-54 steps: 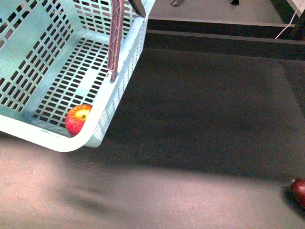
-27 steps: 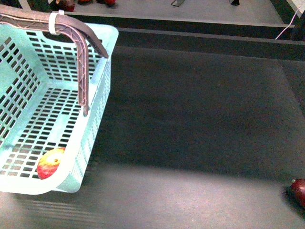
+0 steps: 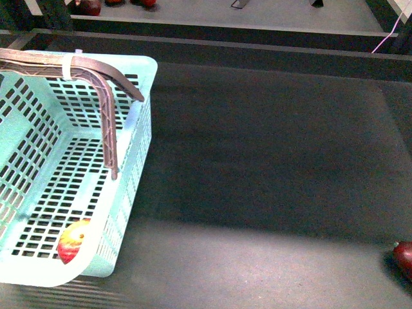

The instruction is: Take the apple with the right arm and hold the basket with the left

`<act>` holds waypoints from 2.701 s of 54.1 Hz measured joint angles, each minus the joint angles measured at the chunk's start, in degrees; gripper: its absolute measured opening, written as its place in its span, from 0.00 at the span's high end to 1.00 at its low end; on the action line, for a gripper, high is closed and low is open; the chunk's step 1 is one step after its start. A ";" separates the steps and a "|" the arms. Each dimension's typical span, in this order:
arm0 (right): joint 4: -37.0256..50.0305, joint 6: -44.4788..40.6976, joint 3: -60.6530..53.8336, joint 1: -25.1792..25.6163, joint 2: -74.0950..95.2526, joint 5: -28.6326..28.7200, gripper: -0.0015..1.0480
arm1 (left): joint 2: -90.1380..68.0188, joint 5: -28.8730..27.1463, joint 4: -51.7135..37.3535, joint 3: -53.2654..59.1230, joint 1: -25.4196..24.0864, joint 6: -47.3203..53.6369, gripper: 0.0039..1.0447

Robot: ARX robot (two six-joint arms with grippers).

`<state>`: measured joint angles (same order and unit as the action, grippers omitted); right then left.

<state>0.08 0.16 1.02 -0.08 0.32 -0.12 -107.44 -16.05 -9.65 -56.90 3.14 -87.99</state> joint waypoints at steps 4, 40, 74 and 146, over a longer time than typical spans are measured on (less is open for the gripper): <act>0.00 0.00 0.00 0.00 0.00 0.00 0.08 | 0.02 0.26 1.14 -0.28 -0.02 -0.11 0.54; 0.00 0.00 0.00 0.00 0.00 0.00 0.08 | 22.58 -3.72 12.94 4.63 6.10 0.33 0.06; 0.00 0.00 0.00 0.00 -0.04 -0.02 0.08 | 48.17 15.63 -39.82 47.67 -2.91 86.95 0.97; 0.00 0.00 0.00 0.00 -0.04 0.00 0.08 | 92.26 16.06 -5.55 56.04 -2.95 87.34 0.97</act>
<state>0.08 0.16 1.02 -0.08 0.27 -0.12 -15.18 0.01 -15.20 -0.86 0.19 -0.64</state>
